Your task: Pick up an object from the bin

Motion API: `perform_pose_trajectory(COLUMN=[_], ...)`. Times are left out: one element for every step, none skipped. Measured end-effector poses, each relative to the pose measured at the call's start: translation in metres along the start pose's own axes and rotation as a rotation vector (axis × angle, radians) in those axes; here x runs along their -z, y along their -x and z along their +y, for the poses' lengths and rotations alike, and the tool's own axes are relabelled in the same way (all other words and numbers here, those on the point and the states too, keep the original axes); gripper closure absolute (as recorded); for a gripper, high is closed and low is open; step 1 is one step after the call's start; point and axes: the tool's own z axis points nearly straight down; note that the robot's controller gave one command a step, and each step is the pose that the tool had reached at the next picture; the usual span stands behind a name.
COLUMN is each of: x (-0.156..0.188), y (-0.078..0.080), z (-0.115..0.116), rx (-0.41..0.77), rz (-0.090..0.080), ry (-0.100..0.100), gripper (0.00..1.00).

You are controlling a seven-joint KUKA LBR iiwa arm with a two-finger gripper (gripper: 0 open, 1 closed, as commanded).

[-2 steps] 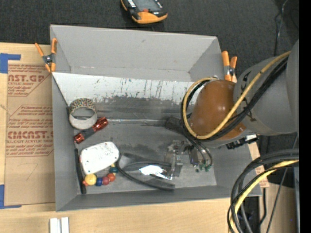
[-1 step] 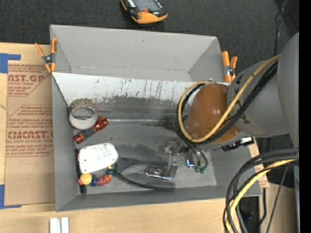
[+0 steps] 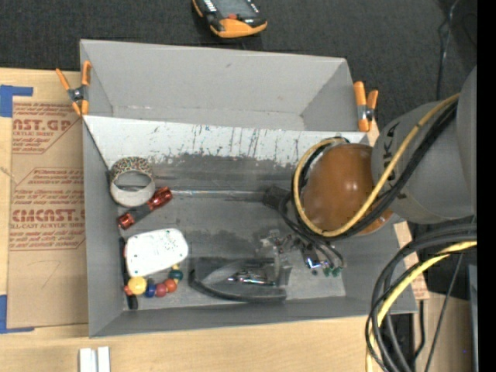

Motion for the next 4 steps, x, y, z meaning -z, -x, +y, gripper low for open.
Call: perform_pose_trajectory(x=[-0.007, -0.008, -0.008, 0.002], y=[0.013, 0.009, 0.009, 0.009], z=[0.088, 0.084, 0.084, 0.08], rx=[0.063, 0.057, 0.057, 0.044], rz=[-0.007, 0.006, 0.006, -0.009], ry=[-0.005, -0.007, -0.007, -0.006], gripper=[0.0, 1.0, 1.0, 1.0])
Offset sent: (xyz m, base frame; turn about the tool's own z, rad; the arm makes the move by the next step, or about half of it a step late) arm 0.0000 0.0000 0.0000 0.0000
